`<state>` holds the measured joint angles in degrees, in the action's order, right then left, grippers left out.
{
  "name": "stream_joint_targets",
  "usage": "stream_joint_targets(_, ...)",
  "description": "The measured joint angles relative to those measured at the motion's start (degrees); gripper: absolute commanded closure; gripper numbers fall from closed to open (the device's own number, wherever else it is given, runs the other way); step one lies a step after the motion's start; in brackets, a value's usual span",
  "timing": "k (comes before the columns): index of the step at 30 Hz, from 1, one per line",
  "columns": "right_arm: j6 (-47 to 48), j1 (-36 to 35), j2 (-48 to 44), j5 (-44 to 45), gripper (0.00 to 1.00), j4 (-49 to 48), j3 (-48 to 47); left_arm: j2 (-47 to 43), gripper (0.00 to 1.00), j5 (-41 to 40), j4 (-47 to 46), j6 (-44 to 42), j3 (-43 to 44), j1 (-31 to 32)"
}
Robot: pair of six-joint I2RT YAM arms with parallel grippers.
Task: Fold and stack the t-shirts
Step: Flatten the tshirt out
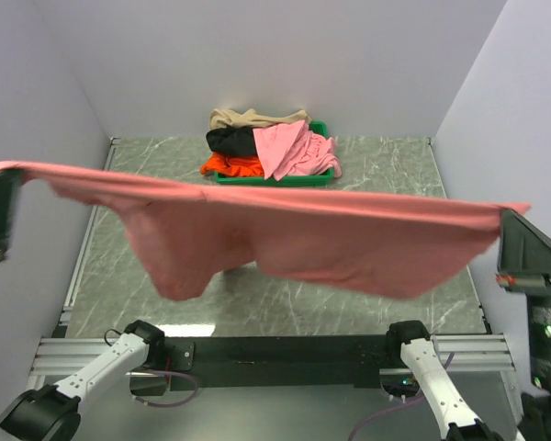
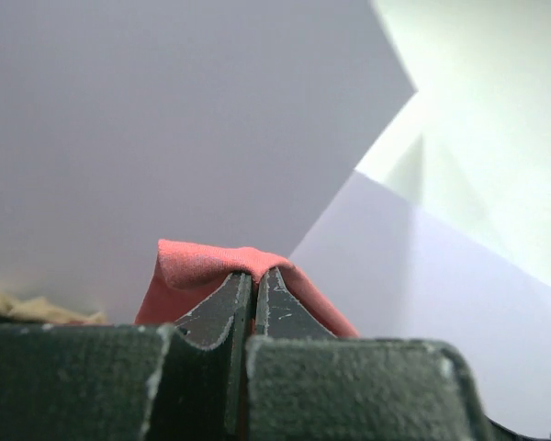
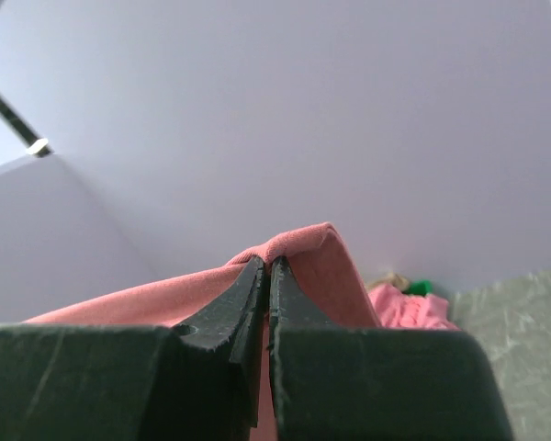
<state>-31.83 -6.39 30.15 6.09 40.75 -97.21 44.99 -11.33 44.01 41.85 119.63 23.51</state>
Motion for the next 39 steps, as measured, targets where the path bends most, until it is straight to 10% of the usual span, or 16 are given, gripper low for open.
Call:
stream_joint_targets(10, 0.7, 0.0, -1.0, -4.0, 1.0, 1.0, -5.4, 2.5, 1.0, 5.4, -1.9, -4.4, 8.7, -2.3)
stream_joint_targets(18, 1.3, 0.0, 2.4, 2.4, 1.0, -6.4, 18.5, 12.9, 1.0, -4.9, -15.3, -10.4, -15.7, -2.3)
stream_joint_targets(28, -0.6, 2.6, 27.9, 3.5, 1.0, -26.5, 54.5, 31.1, 1.0, 0.2, -33.6, -15.3, -56.6, -12.4)
stream_joint_targets(39, 0.7, 7.5, 63.3, -3.9, 1.0, -36.8, 38.5, 54.0, 1.0, 5.6, -51.3, -17.2, -53.0, -13.7)
